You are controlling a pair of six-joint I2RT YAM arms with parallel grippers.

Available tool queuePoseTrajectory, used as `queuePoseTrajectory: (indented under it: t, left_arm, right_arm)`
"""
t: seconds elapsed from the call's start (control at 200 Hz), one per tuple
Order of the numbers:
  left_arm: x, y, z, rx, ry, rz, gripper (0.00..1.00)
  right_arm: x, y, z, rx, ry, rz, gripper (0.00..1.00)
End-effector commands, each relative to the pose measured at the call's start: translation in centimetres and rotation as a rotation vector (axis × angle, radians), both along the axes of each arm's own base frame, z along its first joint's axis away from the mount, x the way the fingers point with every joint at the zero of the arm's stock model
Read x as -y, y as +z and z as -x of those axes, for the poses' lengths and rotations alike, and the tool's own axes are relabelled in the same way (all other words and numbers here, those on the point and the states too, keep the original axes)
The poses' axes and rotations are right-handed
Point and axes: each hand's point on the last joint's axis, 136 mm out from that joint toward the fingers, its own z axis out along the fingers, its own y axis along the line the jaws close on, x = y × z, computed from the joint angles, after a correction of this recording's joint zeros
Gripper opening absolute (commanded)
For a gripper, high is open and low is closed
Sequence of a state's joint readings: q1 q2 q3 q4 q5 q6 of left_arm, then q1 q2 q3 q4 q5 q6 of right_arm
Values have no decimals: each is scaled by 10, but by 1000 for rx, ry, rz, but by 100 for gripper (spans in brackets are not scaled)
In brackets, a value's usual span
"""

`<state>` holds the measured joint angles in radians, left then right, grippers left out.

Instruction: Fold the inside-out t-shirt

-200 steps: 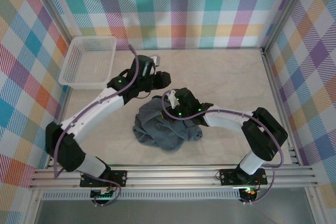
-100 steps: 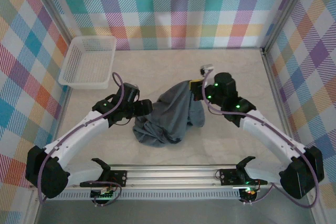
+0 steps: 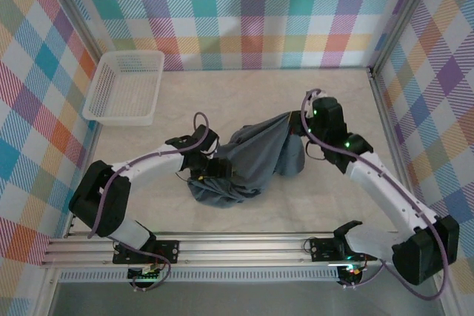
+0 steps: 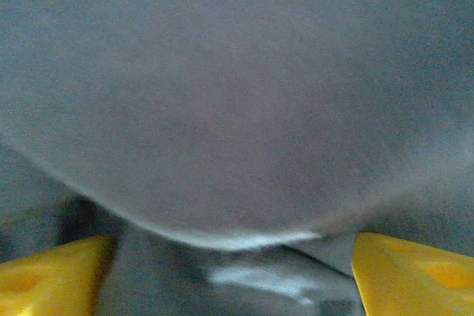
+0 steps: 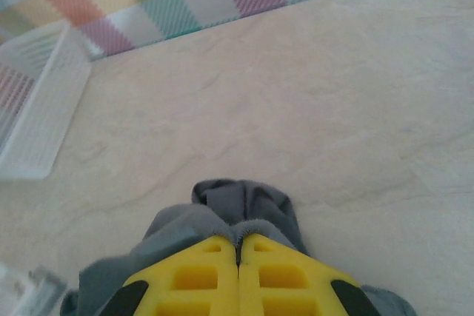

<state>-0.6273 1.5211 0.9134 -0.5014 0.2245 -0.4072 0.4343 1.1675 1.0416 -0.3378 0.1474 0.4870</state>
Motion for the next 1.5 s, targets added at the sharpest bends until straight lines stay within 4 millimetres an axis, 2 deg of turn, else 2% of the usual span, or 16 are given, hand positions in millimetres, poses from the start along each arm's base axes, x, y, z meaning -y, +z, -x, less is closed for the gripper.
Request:
queuePoseTrajectory:
  t: [0.0,0.09,0.195,0.35,0.455,0.565,0.645,0.695,0.765,0.79,0.98,1.075,1.16,1.345,1.45,1.495]
  left_arm:
    - [40,44,-3,183,-219,146,88]
    - [61,63,4,298,-383,176,94]
    - [77,73,-8,393,-454,128,96]
    - [102,58,-29,393,-569,47,97]
    - [118,43,-20,359,-723,-4,98]
    - [118,27,-11,298,-791,-12,96]
    - [111,16,-13,287,-775,-59,88]
    - [109,11,-13,274,-766,-72,71]
    - [113,17,-14,281,-735,-40,13]
    - [117,25,-14,290,-720,-7,0]
    - [134,99,-29,272,-477,322,0]
    - [136,111,-38,226,-402,366,0]
    - [139,119,-47,212,-357,391,0]
    - [144,135,-62,196,-294,484,0]
    - [144,148,-67,197,-277,526,0]
    - [141,151,-70,196,-263,534,0]
  right_arm:
    - [20,-20,-17,-187,-139,-6,0]
    - [28,-57,-38,-344,-180,48,0]
    - [35,-87,-62,-420,-206,52,8]
    - [38,-56,-63,-392,-180,12,59]
    - [29,-46,-29,-427,-92,-28,70]
    - [16,-55,22,-536,-5,-106,72]
    - [7,-66,55,-593,33,-141,73]
    - [6,-75,73,-627,39,-118,73]
    - [9,-82,92,-652,45,-84,74]
    - [8,-83,96,-652,55,-79,74]
    - [-32,-66,116,-369,345,-129,74]
    - [-53,-64,122,-195,439,-191,82]
    - [-65,-77,121,-185,437,-258,87]
    - [-97,-105,94,-151,446,-317,92]
    - [-111,-120,67,-163,418,-309,82]
    - [-119,-126,61,-183,428,-319,57]
